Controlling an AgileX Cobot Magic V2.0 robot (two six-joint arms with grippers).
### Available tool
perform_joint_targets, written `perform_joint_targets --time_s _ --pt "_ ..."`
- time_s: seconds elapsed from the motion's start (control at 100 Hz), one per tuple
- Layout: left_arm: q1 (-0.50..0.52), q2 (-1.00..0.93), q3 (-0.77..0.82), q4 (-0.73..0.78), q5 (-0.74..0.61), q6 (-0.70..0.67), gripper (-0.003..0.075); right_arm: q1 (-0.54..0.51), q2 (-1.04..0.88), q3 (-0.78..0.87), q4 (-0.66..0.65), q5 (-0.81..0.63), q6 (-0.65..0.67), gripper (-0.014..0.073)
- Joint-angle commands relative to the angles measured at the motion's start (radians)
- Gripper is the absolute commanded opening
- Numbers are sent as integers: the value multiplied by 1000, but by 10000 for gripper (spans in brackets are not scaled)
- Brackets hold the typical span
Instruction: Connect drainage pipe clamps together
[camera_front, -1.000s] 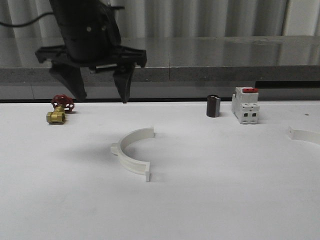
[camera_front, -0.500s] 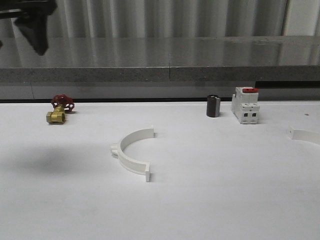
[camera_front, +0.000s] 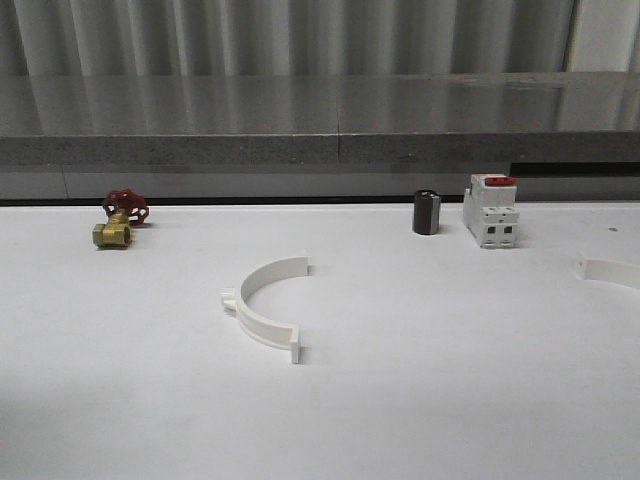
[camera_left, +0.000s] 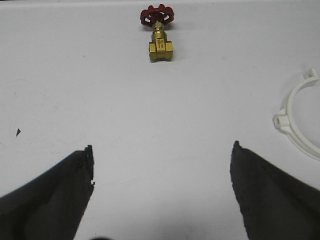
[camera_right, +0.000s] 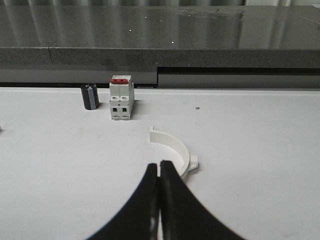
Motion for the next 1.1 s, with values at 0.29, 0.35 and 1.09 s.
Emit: perform_joint_targets --time_s 0.29,0.35,1.09 --pt "3 -403 226 -39 -63 3 451 0 -18 -15 1 -79 -7 -67" --pt "3 -449 253 -41 -63 3 373 0 -18 -15 1 -79 -7 -67" --pt "3 -541 290 -43 -60 3 -20 0 168 -225 36 24 62 -67"
